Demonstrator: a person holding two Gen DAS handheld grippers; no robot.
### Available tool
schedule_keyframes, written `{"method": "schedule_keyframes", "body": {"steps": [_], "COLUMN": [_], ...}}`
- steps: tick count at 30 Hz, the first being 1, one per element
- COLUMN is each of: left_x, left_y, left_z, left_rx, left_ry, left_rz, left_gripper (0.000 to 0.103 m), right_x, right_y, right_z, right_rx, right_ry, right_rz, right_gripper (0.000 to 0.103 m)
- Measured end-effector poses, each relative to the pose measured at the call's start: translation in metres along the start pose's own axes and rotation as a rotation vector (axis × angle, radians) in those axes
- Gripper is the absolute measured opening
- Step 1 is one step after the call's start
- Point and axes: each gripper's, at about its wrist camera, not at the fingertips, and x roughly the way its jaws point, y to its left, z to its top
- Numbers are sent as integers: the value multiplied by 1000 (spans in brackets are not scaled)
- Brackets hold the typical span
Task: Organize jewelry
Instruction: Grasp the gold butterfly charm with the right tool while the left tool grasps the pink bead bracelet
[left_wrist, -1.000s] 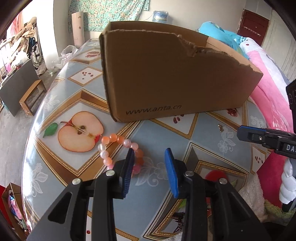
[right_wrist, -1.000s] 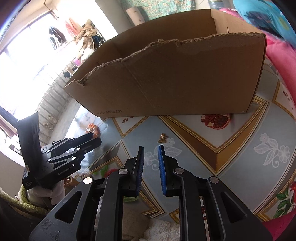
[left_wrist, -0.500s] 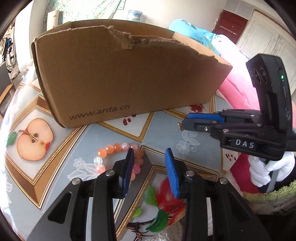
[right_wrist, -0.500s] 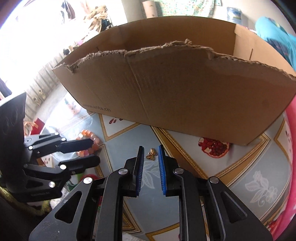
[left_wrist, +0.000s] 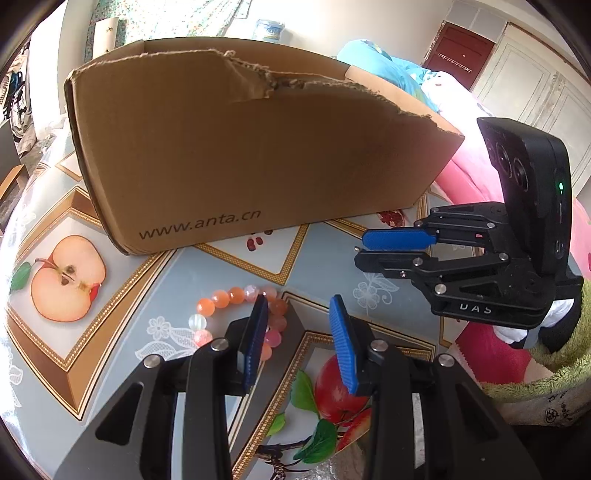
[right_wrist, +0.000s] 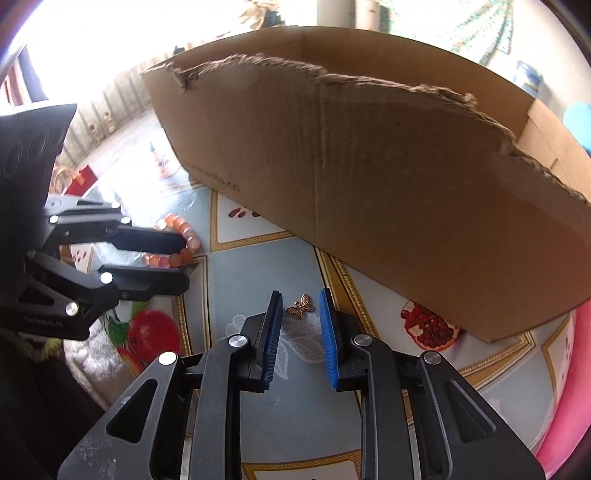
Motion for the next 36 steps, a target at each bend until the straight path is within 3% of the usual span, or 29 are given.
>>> {"method": "schedule_keyframes", "body": {"steps": [5,10,22,36], "left_x": [0,0,-8,-2], "left_y": [-1,-1,4,-12], "left_z": [0,0,-2,-1], "left_rx": [-1,-2,-22,110], "left_ry": [0,1,-2,30], "left_rz": [6,15,79,199], "left_gripper": [34,34,34,33], "right_x": [-2,-3,-5,-5], "right_y": [2,5,-13,-39], "right_z": [-1,-2,-9,-19], "right_rx": [-63,-63,121,305], "right_ry": [14,13,-23,-62], "right_rz": [9,-1,59,148], "right_gripper": [13,12,10,10]}}
